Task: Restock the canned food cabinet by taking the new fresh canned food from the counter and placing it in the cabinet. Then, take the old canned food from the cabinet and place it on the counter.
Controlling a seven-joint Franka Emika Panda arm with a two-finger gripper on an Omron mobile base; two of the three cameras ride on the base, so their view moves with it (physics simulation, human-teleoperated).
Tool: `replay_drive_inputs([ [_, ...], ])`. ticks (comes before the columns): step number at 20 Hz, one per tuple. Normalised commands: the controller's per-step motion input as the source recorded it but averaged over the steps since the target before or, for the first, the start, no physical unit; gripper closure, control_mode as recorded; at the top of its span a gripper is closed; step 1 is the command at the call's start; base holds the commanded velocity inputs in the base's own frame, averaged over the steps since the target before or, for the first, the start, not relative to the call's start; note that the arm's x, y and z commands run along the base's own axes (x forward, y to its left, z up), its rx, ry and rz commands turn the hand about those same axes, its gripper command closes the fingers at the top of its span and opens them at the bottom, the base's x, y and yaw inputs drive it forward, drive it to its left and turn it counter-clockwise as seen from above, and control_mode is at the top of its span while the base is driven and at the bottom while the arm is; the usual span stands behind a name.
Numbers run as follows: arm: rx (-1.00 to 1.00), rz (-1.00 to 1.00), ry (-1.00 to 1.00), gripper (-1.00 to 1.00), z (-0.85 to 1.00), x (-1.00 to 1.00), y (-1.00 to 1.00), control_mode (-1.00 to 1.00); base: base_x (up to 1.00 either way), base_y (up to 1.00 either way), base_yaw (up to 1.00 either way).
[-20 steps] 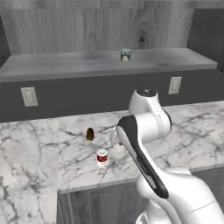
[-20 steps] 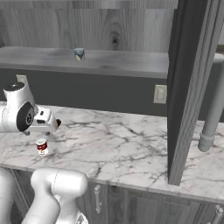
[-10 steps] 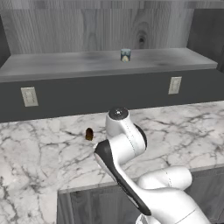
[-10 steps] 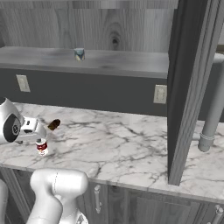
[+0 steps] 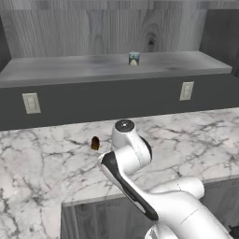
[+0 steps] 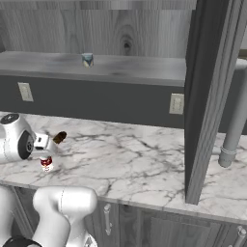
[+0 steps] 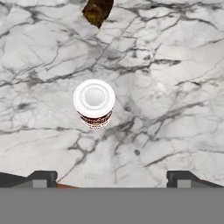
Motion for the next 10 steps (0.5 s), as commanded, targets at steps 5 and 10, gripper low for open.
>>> replay_drive_inputs([
  [5,-0.05,0.0,0.0,-1.0,-0.17,0.2,0.16,-1.0,0.0,0.0,0.0],
  [10,-0.02,0.0,0.03,-1.0,-0.35,0.04,0.17,-1.0,0.0,0.0,0.0],
])
